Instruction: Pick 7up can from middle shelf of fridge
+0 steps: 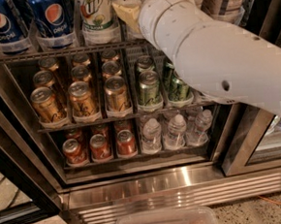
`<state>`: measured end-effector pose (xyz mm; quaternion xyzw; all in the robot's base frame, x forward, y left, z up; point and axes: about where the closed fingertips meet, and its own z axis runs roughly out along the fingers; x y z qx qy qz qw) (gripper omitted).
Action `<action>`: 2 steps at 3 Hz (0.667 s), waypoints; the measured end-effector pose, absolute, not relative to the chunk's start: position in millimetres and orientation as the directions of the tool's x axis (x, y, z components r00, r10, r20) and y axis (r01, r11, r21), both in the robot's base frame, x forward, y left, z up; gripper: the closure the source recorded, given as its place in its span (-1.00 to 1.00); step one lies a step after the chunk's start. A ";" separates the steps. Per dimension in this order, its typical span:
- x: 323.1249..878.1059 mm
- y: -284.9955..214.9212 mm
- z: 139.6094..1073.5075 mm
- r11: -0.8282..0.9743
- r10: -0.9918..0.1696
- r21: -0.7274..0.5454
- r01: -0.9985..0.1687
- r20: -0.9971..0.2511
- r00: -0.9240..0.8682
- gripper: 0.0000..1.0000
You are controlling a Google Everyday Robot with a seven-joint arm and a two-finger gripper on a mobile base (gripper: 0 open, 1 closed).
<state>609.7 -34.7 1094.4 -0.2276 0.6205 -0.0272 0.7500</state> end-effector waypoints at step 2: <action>618.5 -39.1 1093.9 0.904 -0.311 -0.357 -0.235 -0.927 0.211 0.13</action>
Offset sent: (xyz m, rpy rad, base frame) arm 0.0176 -0.0038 -0.0061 0.0322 0.0429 -0.0072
